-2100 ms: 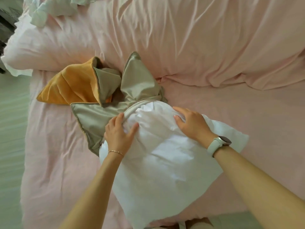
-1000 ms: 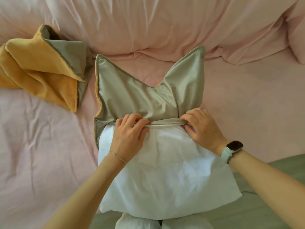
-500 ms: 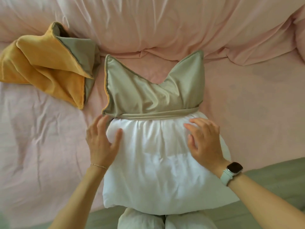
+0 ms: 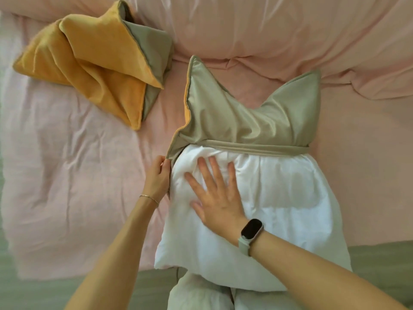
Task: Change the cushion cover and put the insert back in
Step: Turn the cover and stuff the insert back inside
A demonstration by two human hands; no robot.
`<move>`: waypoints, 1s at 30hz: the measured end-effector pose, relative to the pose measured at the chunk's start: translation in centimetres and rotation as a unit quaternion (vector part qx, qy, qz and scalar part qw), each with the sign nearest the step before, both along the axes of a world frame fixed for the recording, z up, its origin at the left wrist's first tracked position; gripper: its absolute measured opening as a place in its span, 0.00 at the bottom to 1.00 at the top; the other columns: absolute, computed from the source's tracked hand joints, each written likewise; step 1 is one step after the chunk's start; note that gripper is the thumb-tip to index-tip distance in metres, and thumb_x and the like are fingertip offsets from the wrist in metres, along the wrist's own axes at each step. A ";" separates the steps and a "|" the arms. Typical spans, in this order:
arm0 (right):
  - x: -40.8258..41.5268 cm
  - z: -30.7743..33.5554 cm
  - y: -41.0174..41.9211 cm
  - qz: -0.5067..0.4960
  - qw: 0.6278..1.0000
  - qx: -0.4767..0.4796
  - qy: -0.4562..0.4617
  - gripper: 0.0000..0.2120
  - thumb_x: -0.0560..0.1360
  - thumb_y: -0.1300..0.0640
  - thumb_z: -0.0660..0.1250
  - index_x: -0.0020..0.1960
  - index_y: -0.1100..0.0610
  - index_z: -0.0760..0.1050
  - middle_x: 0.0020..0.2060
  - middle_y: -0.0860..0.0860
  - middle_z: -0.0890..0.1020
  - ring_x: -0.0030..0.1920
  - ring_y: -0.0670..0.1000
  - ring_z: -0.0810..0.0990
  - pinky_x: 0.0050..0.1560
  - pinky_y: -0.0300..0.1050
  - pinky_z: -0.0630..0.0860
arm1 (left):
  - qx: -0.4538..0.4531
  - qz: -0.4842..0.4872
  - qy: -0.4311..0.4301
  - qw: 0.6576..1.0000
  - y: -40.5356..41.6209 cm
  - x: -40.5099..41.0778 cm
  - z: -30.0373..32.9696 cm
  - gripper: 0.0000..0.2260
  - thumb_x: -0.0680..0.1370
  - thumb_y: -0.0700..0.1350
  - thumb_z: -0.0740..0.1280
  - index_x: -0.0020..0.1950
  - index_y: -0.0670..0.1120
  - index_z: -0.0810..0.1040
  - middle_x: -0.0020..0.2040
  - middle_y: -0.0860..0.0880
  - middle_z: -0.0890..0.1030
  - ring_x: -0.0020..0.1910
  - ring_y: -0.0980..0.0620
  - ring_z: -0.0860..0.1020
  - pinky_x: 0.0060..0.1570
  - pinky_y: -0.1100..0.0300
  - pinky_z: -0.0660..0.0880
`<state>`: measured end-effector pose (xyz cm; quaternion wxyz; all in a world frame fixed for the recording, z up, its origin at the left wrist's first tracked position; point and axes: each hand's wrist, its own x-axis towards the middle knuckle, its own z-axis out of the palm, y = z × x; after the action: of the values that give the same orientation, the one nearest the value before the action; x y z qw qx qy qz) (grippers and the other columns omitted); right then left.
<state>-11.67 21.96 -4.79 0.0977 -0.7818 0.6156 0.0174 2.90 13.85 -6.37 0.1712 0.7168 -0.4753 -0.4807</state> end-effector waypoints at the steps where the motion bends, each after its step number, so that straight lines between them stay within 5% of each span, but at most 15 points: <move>1: -0.9 -0.6 -1.0 -0.011 1.000 -0.008 -0.001 0.33 0.69 0.43 0.68 0.71 0.49 0.65 0.73 0.59 0.59 0.73 0.61 0.55 0.68 0.68 0.50 | -0.025 0.006 0.013 1.000 -0.3 -0.5 0.7 0.12 0.81 0.39 0.55 0.37 0.45 0.66 0.33 0.51 0.66 0.33 0.55 0.64 0.32 0.65 0.63; 8: -8.7 0.0 -10.8 -0.159 0.985 0.032 0.060 0.22 0.78 0.47 0.54 0.68 0.54 0.67 0.67 0.59 0.70 0.66 0.61 0.65 0.67 0.54 0.54 | -0.144 -0.062 0.061 0.986 -3.4 -5.2 5.7 0.15 0.80 0.36 0.56 0.35 0.50 0.64 0.30 0.55 0.64 0.28 0.63 0.65 0.32 0.69 0.63; 14: -7.1 2.1 -11.2 -0.093 0.983 0.159 0.017 0.19 0.80 0.46 0.52 0.62 0.52 0.75 0.60 0.56 0.78 0.62 0.58 0.73 0.62 0.48 0.61 | 0.072 -0.033 0.025 0.997 1.7 -2.2 2.2 0.14 0.80 0.37 0.57 0.34 0.47 0.64 0.32 0.51 0.66 0.32 0.56 0.63 0.31 0.68 0.63; 17: -5.9 3.2 -6.5 -0.059 0.988 0.143 -0.025 0.18 0.79 0.47 0.55 0.62 0.55 0.73 0.57 0.58 0.77 0.60 0.60 0.72 0.62 0.51 0.61 | 0.146 0.035 0.070 0.986 1.4 -1.2 1.6 0.13 0.80 0.40 0.58 0.35 0.47 0.66 0.32 0.49 0.66 0.32 0.53 0.64 0.32 0.62 0.64; 20: -7.0 3.5 -1.8 -0.006 0.995 0.064 -0.078 0.20 0.74 0.50 0.59 0.61 0.60 0.75 0.49 0.57 0.79 0.52 0.59 0.74 0.57 0.50 0.65 | 0.207 -0.005 0.069 0.976 -0.3 -0.2 1.7 0.07 0.78 0.39 0.61 0.40 0.46 0.71 0.38 0.48 0.72 0.40 0.51 0.70 0.39 0.60 0.69; 22: -7.8 3.9 0.2 0.004 0.991 0.025 -0.134 0.19 0.74 0.53 0.60 0.62 0.61 0.75 0.49 0.56 0.80 0.53 0.57 0.74 0.59 0.49 0.68 | 0.160 -0.033 0.030 0.986 -1.1 -1.0 2.2 0.06 0.76 0.36 0.63 0.50 0.45 0.73 0.48 0.47 0.74 0.47 0.49 0.73 0.42 0.61 0.71; 25: -8.7 5.1 1.2 -0.042 0.976 -0.060 -0.207 0.15 0.75 0.58 0.60 0.56 0.61 0.79 0.45 0.55 0.82 0.49 0.54 0.76 0.56 0.47 0.72 | -0.055 -0.039 -0.042 0.997 -0.4 -4.1 3.6 0.14 0.76 0.39 0.63 0.61 0.39 0.71 0.58 0.41 0.73 0.54 0.44 0.74 0.53 0.55 0.70; 28: -10.6 6.0 2.2 -0.065 0.963 -0.114 -0.236 0.15 0.77 0.59 0.56 0.51 0.63 0.81 0.40 0.55 0.82 0.43 0.55 0.79 0.49 0.45 0.76 | -0.294 -0.108 -0.077 0.947 1.2 -7.5 5.8 0.17 0.75 0.40 0.59 0.62 0.39 0.70 0.58 0.39 0.74 0.58 0.45 0.70 0.59 0.54 0.66; 30: -12.0 6.7 2.9 -0.072 0.953 -0.116 -0.272 0.16 0.78 0.60 0.55 0.52 0.63 0.81 0.42 0.55 0.82 0.45 0.55 0.79 0.50 0.45 0.76 | -0.364 -0.154 -0.058 0.917 2.1 -9.2 6.7 0.18 0.75 0.43 0.60 0.65 0.43 0.67 0.62 0.39 0.72 0.62 0.42 0.69 0.64 0.51 0.65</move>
<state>-23.68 24.87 1.90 0.1708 -0.7169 0.6179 -0.2741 -6.27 16.00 0.32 0.3165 0.5495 -0.7307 -0.2528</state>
